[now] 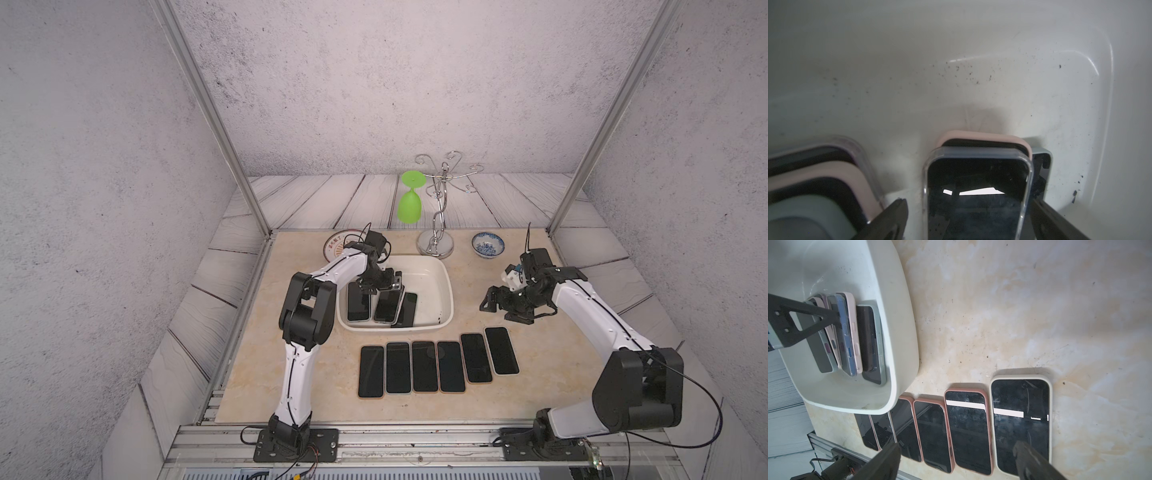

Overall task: Take the phone out of the storage box
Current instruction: Place the phone at the center of the board, then pick up the phone from the storage box.

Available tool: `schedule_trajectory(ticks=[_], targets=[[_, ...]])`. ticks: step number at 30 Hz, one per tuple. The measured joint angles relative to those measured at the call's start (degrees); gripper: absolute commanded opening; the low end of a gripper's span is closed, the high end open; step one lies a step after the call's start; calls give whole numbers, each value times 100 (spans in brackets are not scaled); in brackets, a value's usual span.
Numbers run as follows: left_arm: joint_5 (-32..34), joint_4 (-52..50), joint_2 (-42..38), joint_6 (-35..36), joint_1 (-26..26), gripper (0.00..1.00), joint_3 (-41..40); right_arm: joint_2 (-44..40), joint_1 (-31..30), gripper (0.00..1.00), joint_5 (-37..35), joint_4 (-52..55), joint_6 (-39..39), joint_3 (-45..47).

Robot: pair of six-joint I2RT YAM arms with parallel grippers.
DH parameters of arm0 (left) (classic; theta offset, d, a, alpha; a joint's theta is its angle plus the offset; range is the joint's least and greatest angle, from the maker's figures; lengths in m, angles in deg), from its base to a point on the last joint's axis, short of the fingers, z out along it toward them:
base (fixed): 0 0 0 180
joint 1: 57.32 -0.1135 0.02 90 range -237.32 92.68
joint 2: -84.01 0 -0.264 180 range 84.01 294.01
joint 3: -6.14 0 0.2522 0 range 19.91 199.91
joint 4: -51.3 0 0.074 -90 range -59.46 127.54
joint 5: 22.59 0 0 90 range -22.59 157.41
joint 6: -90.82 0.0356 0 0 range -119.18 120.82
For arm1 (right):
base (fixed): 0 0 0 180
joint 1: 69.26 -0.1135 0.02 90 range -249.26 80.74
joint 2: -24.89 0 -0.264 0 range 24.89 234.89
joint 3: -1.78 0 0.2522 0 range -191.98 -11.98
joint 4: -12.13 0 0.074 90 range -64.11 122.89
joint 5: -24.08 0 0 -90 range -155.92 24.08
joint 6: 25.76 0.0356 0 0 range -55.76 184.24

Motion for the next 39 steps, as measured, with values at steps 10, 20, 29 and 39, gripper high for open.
schedule_trajectory(ticks=[10, 20, 29, 39], targets=[[-153, 17, 136, 26, 17, 94, 74, 4, -4, 91, 61, 68, -96, 149], [-247, -111, 317, 162, 11, 62, 260, 7, -35, 91, 195, 9, -98, 214], [-219, -188, 293, 256, 11, 33, 293, 85, -529, 91, 310, -133, -26, 168], [-286, -553, -636, 297, -4, 27, 492, 713, -1587, 91, 1228, -1781, 455, 101]])
